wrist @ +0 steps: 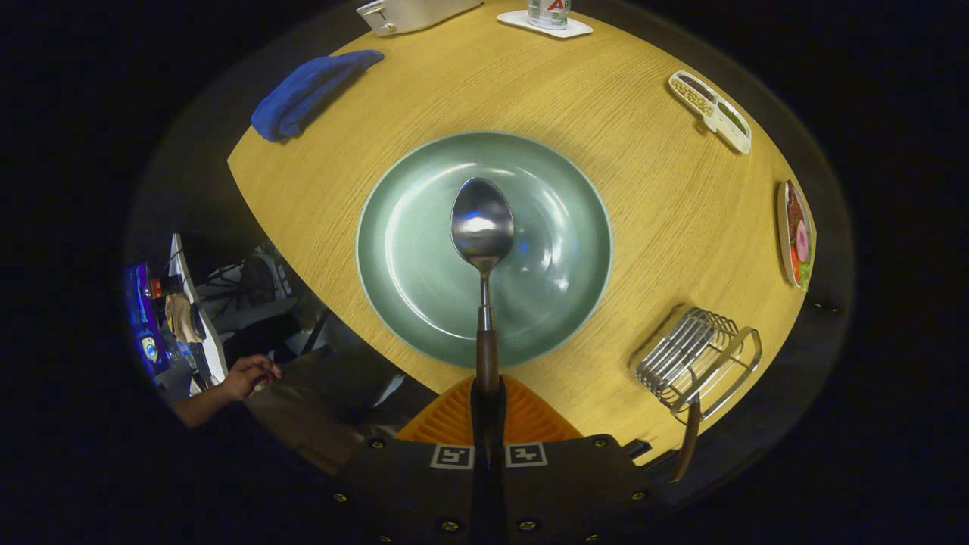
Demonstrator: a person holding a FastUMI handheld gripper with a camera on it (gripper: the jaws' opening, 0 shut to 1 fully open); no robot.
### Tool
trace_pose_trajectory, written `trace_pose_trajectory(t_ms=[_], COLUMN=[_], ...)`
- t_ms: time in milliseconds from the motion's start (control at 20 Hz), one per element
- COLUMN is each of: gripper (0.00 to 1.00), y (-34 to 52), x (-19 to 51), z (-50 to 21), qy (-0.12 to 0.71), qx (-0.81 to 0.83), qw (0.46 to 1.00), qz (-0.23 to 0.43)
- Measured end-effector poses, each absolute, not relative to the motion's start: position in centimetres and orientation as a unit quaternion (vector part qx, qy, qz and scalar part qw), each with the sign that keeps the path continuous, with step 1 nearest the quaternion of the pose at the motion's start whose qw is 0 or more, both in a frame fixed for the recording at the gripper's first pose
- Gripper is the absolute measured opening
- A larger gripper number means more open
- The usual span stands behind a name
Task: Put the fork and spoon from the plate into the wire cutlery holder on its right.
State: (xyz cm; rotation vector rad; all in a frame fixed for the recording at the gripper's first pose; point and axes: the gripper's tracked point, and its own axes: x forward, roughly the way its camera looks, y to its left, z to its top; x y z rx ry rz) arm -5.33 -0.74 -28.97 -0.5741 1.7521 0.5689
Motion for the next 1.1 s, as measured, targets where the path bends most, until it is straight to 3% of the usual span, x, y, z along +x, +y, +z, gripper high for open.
trace_pose_trajectory(t_ms=[650, 1100], gripper=[0.01, 0.01], y=[-11.8, -19.0], x=[-2.9, -1.9], z=[-19.1, -16.6], qy=[0.763, 0.786], qx=[-0.259, -0.273], qw=[0.559, 0.529], qz=[0.197, 0.165])
